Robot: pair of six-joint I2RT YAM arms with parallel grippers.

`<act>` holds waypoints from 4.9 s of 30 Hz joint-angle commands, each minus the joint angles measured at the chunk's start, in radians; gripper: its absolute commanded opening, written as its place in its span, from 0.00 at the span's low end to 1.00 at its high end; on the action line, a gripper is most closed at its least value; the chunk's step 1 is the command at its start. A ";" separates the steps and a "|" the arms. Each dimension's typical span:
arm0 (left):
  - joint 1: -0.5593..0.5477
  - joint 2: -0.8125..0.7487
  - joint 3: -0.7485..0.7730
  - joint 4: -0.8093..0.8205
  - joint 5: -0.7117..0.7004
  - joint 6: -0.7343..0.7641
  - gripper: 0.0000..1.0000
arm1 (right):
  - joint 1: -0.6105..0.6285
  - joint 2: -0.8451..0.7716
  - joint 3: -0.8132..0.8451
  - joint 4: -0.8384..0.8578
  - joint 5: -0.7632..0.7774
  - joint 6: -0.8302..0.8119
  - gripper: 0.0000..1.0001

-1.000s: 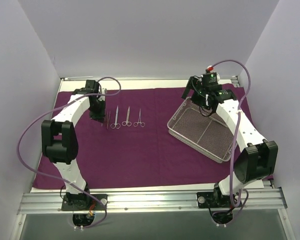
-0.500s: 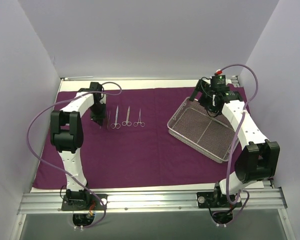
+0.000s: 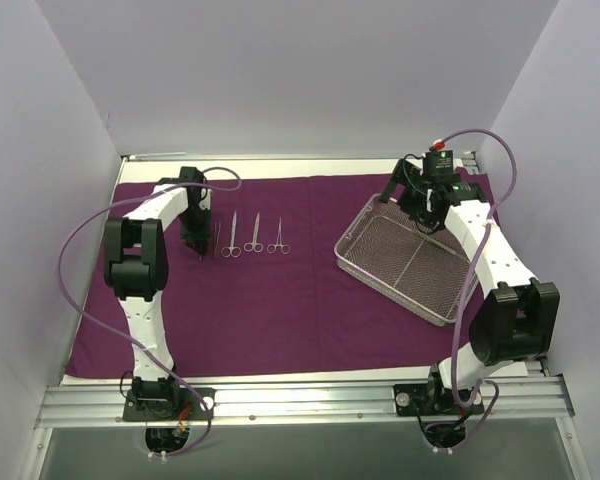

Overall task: Open and lay out the surgical kit
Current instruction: Place the medical item in the surgical kit, then pick up the medical item from the container, then place the medical item in the surgical kit.

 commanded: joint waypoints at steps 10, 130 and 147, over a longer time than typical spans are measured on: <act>0.018 -0.090 0.007 0.023 -0.001 -0.048 0.55 | -0.103 0.067 -0.029 0.005 0.106 0.057 0.96; -0.348 -0.359 -0.120 0.614 0.751 -0.532 0.70 | 0.378 0.176 0.241 0.272 -0.098 0.145 0.00; -0.368 -0.308 -0.079 0.603 0.756 -0.532 0.38 | 0.395 0.179 0.235 0.286 -0.130 0.151 0.00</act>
